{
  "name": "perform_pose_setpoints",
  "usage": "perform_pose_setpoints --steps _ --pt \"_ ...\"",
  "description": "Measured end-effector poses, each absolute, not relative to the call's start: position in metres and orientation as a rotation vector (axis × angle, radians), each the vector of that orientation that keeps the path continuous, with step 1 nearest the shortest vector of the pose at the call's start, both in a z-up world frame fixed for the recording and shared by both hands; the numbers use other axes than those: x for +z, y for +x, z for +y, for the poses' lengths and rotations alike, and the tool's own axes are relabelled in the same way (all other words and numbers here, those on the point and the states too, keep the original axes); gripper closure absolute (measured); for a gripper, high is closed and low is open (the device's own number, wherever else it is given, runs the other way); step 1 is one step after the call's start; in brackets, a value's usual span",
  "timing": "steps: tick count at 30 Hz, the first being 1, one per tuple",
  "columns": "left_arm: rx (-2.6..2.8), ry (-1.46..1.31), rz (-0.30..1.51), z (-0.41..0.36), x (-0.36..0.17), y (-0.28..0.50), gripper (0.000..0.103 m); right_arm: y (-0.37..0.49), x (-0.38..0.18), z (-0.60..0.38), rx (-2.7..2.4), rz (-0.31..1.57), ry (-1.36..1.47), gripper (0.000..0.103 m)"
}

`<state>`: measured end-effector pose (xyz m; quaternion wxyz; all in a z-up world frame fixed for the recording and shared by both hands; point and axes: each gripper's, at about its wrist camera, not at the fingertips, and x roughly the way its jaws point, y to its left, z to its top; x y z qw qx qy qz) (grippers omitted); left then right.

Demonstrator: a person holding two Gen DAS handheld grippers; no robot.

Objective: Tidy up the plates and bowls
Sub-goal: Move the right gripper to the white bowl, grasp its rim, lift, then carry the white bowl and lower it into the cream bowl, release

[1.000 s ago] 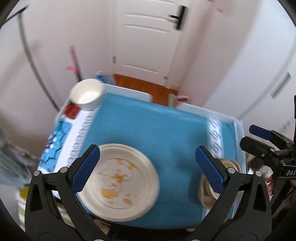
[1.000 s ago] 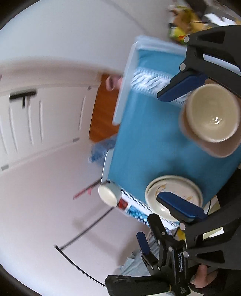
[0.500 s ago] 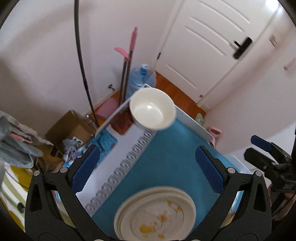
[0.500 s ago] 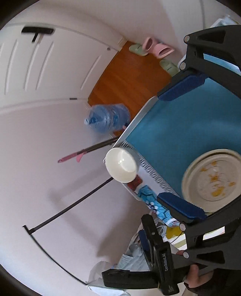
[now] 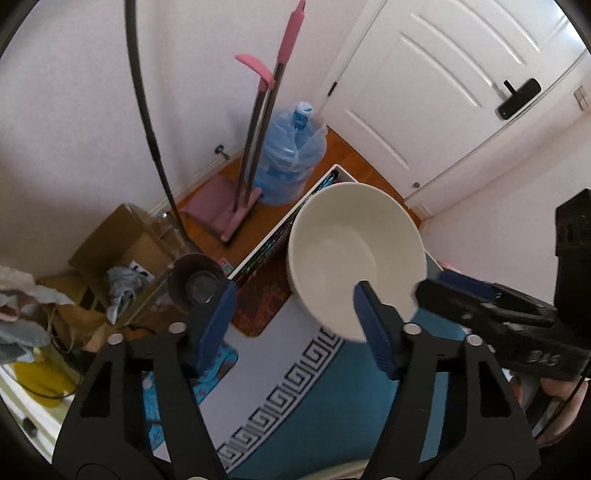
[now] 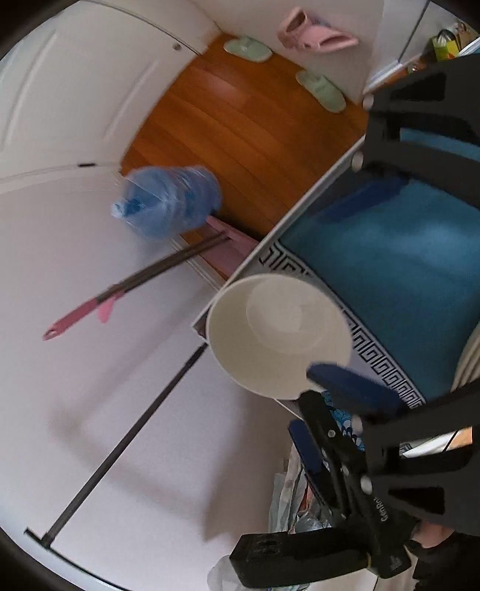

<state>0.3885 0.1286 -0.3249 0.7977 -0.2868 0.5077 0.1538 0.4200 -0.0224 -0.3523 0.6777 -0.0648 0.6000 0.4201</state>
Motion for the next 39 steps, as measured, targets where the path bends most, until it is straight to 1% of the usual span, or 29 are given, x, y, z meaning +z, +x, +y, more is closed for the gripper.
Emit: perform_pose_setpoints --steps 1,4,5,6,7,8,11,14,19,25,28,33,39 --pt "0.325 -0.613 1.097 0.128 -0.33 0.392 0.051 0.421 -0.356 -0.018 0.945 1.356 -0.146 0.042" --pt "0.317 -0.605 1.105 0.126 -0.338 0.398 0.055 0.425 -0.362 -0.013 0.954 1.355 -0.123 0.047" --pt "0.312 -0.603 1.105 0.125 -0.34 0.399 0.067 0.426 -0.364 -0.011 0.955 1.355 -0.123 0.05" --pt "0.307 -0.599 1.109 0.124 -0.342 0.401 0.075 0.426 -0.365 -0.008 0.959 1.355 -0.128 0.053" --pt "0.303 -0.594 1.119 0.123 -0.345 0.403 0.084 0.427 -0.366 -0.007 0.962 1.354 -0.136 0.06" --pt "0.309 -0.584 1.13 0.123 -0.348 0.405 0.085 0.428 -0.369 -0.005 0.963 1.356 -0.143 0.068" --pt "0.309 -0.588 1.119 0.125 -0.349 0.404 0.085 0.43 -0.376 -0.001 0.941 1.364 -0.168 0.081" --pt "0.312 -0.558 1.122 0.121 -0.347 0.406 0.085 0.432 -0.377 -0.003 0.93 1.359 -0.16 0.086" --pt "0.301 -0.518 1.115 0.115 -0.339 0.407 0.085 0.43 -0.374 -0.005 0.898 1.337 -0.165 0.086" --pt "0.275 -0.452 1.079 0.103 -0.313 0.401 0.085 0.42 -0.357 -0.019 0.878 1.293 -0.136 0.086" --pt "0.247 -0.419 1.051 0.091 -0.292 0.397 0.085 0.411 -0.341 -0.034 0.859 1.264 -0.112 0.086" --pt "0.176 -0.375 1.012 0.057 -0.252 0.385 0.085 0.389 -0.298 -0.075 0.803 1.19 -0.071 0.086" --pt "0.052 -0.305 0.969 -0.014 -0.207 0.36 0.085 0.349 -0.248 -0.152 0.709 1.104 -0.014 0.086"
